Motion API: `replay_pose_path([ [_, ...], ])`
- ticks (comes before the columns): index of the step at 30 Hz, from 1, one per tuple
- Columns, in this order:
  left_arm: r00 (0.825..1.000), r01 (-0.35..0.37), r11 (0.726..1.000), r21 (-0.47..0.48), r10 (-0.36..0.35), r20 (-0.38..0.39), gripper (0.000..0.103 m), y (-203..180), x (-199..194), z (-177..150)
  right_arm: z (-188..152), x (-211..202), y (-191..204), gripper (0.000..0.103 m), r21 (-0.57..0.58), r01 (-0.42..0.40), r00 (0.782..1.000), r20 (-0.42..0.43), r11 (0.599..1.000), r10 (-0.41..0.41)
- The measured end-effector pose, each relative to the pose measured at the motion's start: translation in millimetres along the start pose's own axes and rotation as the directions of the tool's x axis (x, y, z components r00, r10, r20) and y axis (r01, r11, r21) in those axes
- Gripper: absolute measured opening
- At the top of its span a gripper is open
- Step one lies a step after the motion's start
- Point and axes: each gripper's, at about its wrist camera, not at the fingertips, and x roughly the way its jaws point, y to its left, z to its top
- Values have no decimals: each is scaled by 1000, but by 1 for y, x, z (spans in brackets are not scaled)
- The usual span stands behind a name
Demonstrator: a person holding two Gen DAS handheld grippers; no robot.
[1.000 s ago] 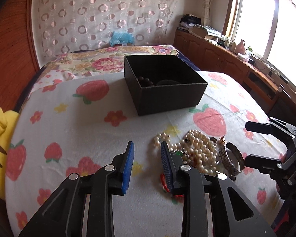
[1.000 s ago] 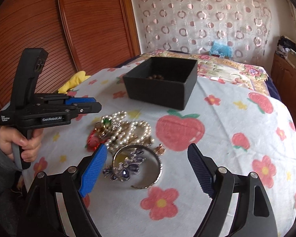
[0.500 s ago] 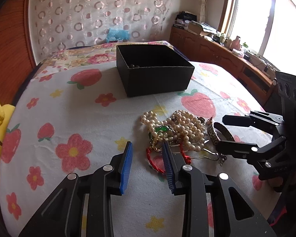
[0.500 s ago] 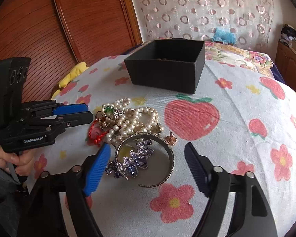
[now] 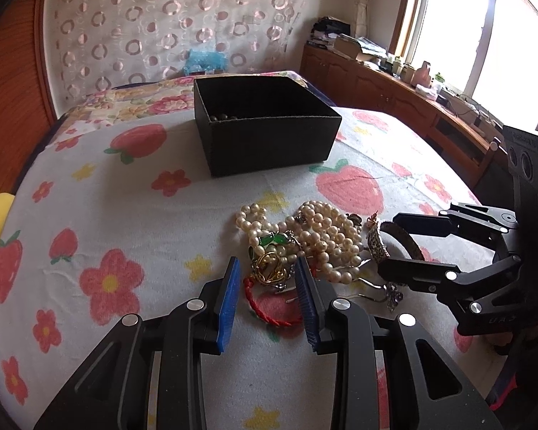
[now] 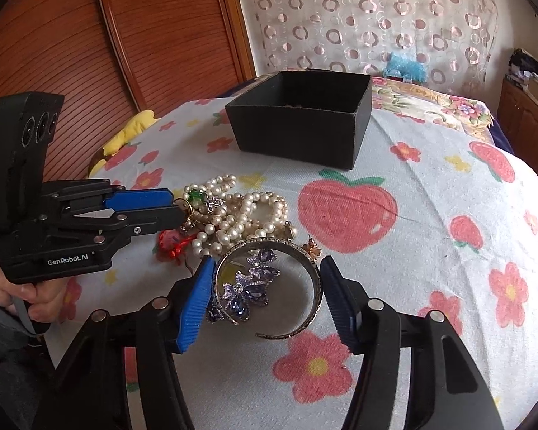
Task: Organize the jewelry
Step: 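Grasp a small gold ring with the left gripper while the right gripper grasps the silver bangle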
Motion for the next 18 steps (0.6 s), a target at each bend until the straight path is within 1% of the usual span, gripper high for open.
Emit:
replay_pose_path([
  [1, 1000, 2, 1000, -2, -2, -1, 29, 1, 1, 1, 0, 0, -1, 63, 2, 2, 1000, 0, 1000, -2],
  [3, 1000, 6, 1000, -4, -6, -1, 22, 1, 2, 0, 0, -1, -3, 63, 8, 2, 1000, -2, 1000, -2],
  [5, 1000, 9, 1000, -7, -9, -1, 9, 1, 2, 0, 0, 0, -2, 63, 10, 1, 1000, -2, 1000, -1],
  [7, 1000, 8, 1000, -5, -8, 2, 3, 1, 2, 0, 0, 0, -3, 63, 8, 3, 1000, -2, 1000, -3],
  [10, 1000, 12, 1000, 6, -12, 13, 2, -2, -2, -2, 0, 0, -3, 63, 8, 2, 1000, -2, 1000, -2],
  [13, 999, -3, 1000, 22, 2, 48, 2, -8, -12, -3, 0, 0, -3, 63, 7, 5, 1000, -1, 1000, -5],
  [18, 996, 8, 1000, 21, -10, 87, 2, -13, -28, -3, 0, 0, -4, 63, 6, 9, 1000, 0, 1000, -9],
])
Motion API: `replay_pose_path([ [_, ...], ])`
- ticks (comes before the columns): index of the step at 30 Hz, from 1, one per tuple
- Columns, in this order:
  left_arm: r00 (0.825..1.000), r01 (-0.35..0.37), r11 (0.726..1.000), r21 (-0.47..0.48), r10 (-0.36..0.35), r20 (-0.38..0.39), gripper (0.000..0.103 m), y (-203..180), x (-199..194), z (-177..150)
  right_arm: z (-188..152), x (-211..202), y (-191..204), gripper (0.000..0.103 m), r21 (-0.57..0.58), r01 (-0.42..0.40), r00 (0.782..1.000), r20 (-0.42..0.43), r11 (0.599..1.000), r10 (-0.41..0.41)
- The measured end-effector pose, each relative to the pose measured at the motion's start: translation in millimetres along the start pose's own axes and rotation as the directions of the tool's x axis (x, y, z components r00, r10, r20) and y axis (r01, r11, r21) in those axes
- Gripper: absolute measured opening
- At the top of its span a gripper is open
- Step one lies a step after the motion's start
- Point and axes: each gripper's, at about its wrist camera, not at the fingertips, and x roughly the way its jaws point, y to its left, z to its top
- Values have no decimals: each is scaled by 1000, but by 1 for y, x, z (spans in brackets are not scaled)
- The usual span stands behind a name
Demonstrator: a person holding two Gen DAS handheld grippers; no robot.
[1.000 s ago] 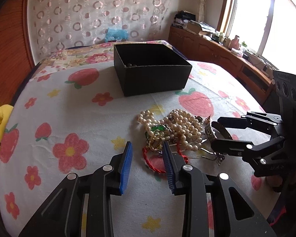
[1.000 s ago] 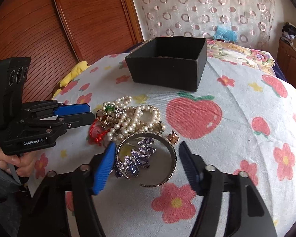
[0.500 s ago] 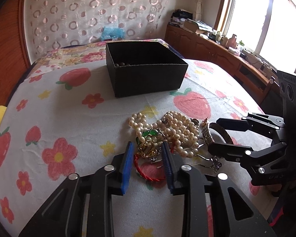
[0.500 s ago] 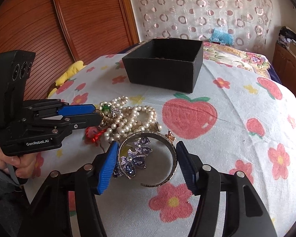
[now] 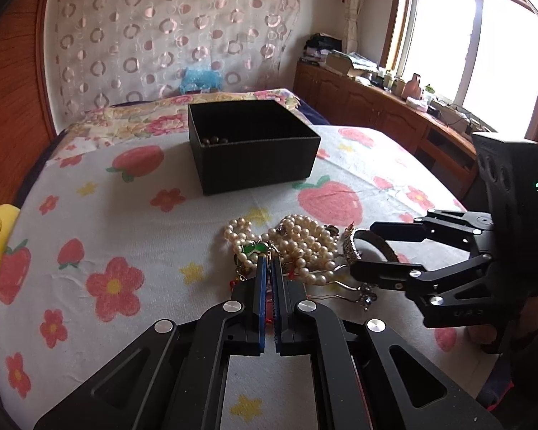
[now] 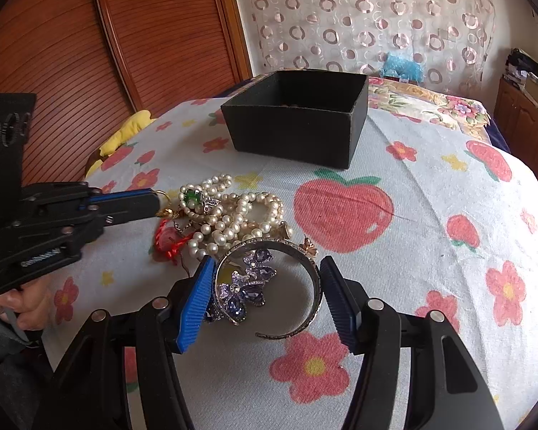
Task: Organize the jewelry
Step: 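Grasp a small gold ring with the left gripper while the right gripper grasps the silver bangle, then lower the gold ring into the black box with the left gripper while the right drops the silver bangle in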
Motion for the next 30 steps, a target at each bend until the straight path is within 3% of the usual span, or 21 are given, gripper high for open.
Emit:
replay_pose_path([
  [10, 999, 1, 1000, -1, -1, 40, 2, 0, -10, 13, 5, -7, 7, 62, -41, 34, 999, 36, 999, -32],
  [20, 998, -10, 1000, 11, 10, 63, 2, 10, -2, 38, 49, -22, -7, 62, -62, 36, 995, 98, 997, -29],
  [30, 997, -12, 1000, 17, 10, 79, 2, 27, 8, 76, 96, -8, -20, 62, -77, 26, 992, 123, 997, -17],
])
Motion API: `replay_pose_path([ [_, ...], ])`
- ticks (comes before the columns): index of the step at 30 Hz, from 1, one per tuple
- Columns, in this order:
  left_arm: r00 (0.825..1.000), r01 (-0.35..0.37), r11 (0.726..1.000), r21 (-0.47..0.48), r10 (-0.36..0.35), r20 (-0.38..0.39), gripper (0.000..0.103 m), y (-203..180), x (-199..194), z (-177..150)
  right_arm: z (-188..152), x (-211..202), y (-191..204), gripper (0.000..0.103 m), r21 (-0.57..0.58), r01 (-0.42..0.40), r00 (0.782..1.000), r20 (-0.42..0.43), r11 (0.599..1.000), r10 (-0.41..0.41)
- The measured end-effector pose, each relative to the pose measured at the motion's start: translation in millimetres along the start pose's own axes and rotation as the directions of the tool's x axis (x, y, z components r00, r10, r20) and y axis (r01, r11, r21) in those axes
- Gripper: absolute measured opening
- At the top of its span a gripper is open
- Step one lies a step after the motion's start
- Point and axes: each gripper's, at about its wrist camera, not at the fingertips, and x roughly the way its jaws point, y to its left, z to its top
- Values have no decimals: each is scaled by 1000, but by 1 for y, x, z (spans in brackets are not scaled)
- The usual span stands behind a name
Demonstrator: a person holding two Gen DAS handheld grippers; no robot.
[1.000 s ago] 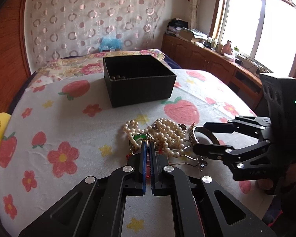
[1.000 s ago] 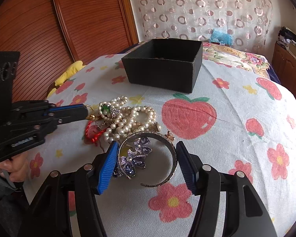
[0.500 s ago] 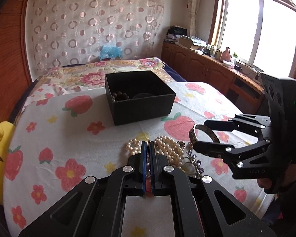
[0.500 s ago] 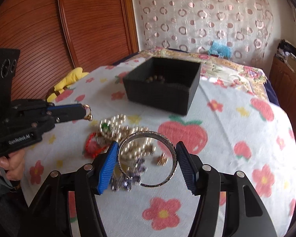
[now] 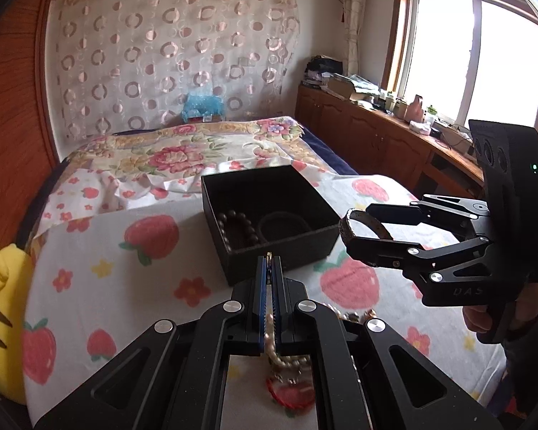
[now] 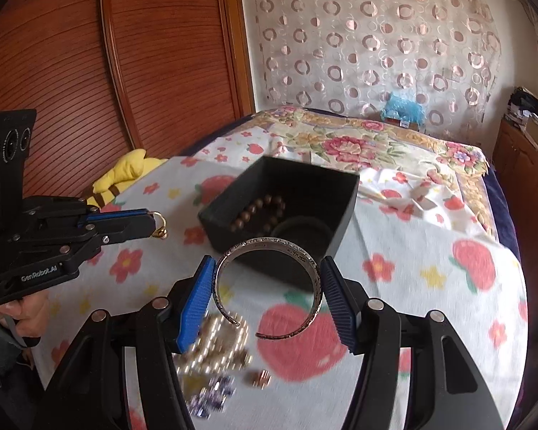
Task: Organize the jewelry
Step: 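Lower the gold ring into the black box with the left gripper while the right drops the silver bangle in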
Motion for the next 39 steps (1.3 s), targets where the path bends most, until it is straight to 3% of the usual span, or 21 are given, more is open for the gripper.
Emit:
replay_pose_path([
  [9, 1000, -2, 1000, 6, 2, -2, 2, 15, 21, 29, 45, 34, -15, 62, -15, -5, 1000, 16, 1000, 6],
  [18, 1000, 2, 1000, 21, -2, -24, 2, 22, 44, 48, 46, 68, -26, 63, 14, -37, 999, -27, 999, 37],
  [23, 999, 2, 999, 34, 0, -41, 2, 21, 57, 53, 44, 67, -30, 63, 21, -45, 999, -20, 999, 45],
  [39, 997, 1, 998, 60, 3, -82, 2, 16, 90, 60, 50, 52, -53, 63, 81, 45, 998, 49, 996, -49],
])
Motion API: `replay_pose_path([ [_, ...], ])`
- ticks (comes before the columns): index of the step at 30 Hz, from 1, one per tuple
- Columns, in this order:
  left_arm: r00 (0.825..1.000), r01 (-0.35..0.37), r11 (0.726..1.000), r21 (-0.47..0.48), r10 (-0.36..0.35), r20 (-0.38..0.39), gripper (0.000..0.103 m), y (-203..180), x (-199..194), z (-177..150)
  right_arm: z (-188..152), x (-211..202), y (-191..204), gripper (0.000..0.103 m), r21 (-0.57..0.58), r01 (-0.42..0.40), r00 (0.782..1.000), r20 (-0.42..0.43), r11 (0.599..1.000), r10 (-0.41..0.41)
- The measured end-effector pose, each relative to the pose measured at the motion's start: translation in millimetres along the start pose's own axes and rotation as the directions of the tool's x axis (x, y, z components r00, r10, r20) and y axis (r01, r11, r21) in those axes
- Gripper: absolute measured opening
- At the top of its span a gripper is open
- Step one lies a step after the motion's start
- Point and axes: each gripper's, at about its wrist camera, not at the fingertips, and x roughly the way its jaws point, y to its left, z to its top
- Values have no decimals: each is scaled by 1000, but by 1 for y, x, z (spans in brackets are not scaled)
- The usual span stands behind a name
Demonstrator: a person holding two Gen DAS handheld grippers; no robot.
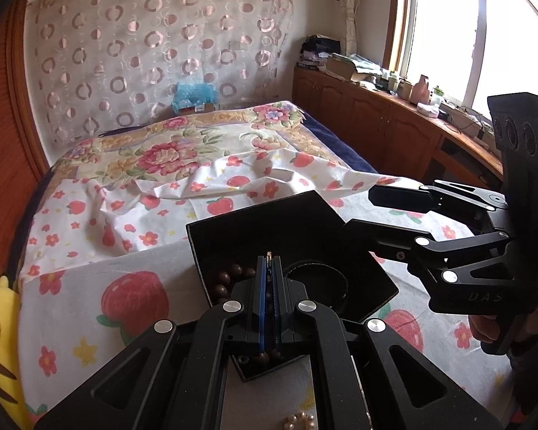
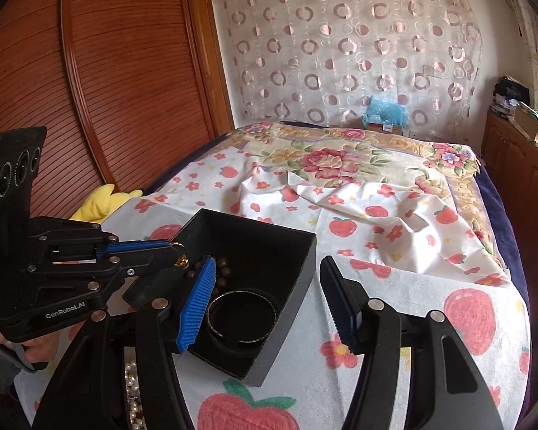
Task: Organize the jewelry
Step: 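Lower the gold ring into the black box with the left gripper while the right drops the silver bangle in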
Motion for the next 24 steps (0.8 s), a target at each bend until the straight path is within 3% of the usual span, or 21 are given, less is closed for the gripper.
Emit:
replay_pose_path([
  [7, 1000, -11, 1000, -7, 11, -12, 4, 1, 4, -2, -1, -2, -2, 63, 1, 19, 1000, 2, 1000, -19],
  [11, 1000, -13, 1000, -11, 13, -5, 18, -1, -6, -8, 1, -7, 2, 63, -14, 27, 1000, 9, 1000, -27],
  [15, 1000, -5, 1000, -26, 5, 10, 20, -2, -24, -20, 0, -22, 9, 63, -33, 37, 999, 22, 999, -36],
  [24, 1000, 7, 998, -59, -6, 19, 26, -6, -62, -63, -40, -58, 30, 63, -32, 41, 999, 2, 999, -41],
])
